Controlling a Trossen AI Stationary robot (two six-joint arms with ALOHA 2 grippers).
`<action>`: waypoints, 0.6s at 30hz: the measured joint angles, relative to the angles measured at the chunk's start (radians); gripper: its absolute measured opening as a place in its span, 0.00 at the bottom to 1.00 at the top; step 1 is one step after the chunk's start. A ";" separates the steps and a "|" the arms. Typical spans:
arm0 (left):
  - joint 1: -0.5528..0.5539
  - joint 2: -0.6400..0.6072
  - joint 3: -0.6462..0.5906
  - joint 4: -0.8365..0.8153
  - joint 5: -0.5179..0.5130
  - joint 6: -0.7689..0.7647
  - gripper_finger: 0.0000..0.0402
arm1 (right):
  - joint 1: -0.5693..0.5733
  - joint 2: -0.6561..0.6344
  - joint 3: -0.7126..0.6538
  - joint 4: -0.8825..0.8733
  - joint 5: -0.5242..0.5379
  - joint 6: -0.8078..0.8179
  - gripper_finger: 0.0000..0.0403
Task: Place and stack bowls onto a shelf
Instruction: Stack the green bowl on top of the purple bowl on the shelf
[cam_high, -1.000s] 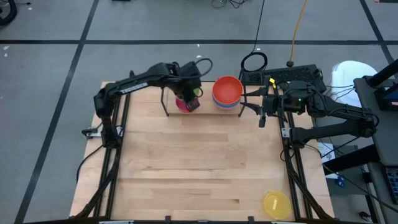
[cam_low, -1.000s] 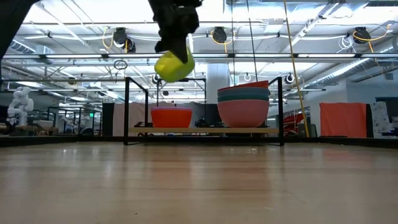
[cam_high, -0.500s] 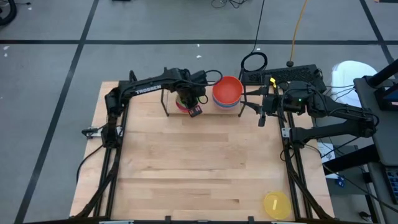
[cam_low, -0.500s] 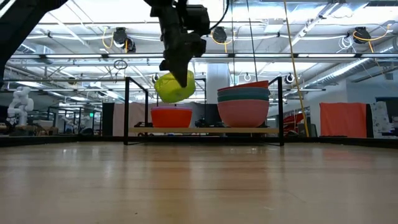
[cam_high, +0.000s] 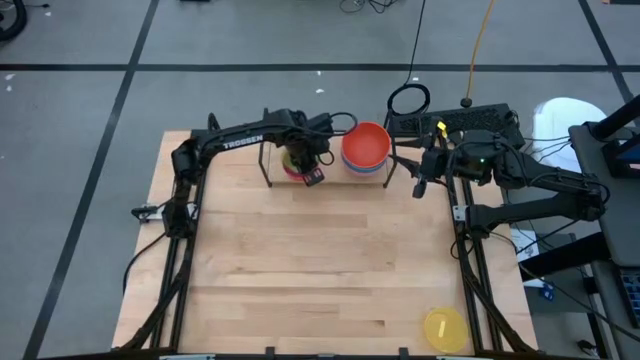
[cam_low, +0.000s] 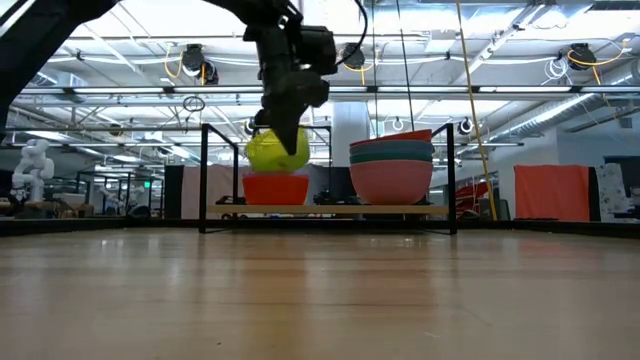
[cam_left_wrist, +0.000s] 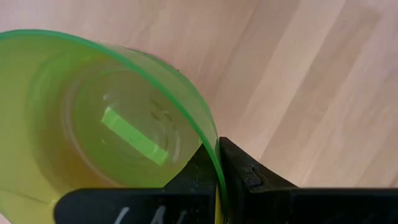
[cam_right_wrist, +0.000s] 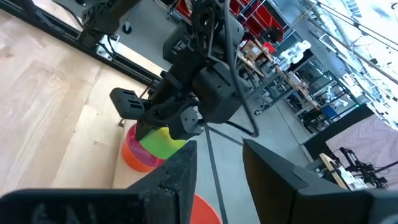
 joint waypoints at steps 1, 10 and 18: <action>0.000 0.003 -0.012 -0.002 0.000 0.003 0.01 | 0.000 0.000 0.000 -0.002 0.000 0.000 0.31; 0.008 0.007 -0.126 0.092 0.006 0.021 0.02 | 0.000 0.000 0.000 -0.001 0.000 -0.003 0.31; 0.009 0.004 -0.119 0.169 -0.025 0.069 0.07 | 0.000 0.000 0.000 0.000 0.000 -0.003 0.31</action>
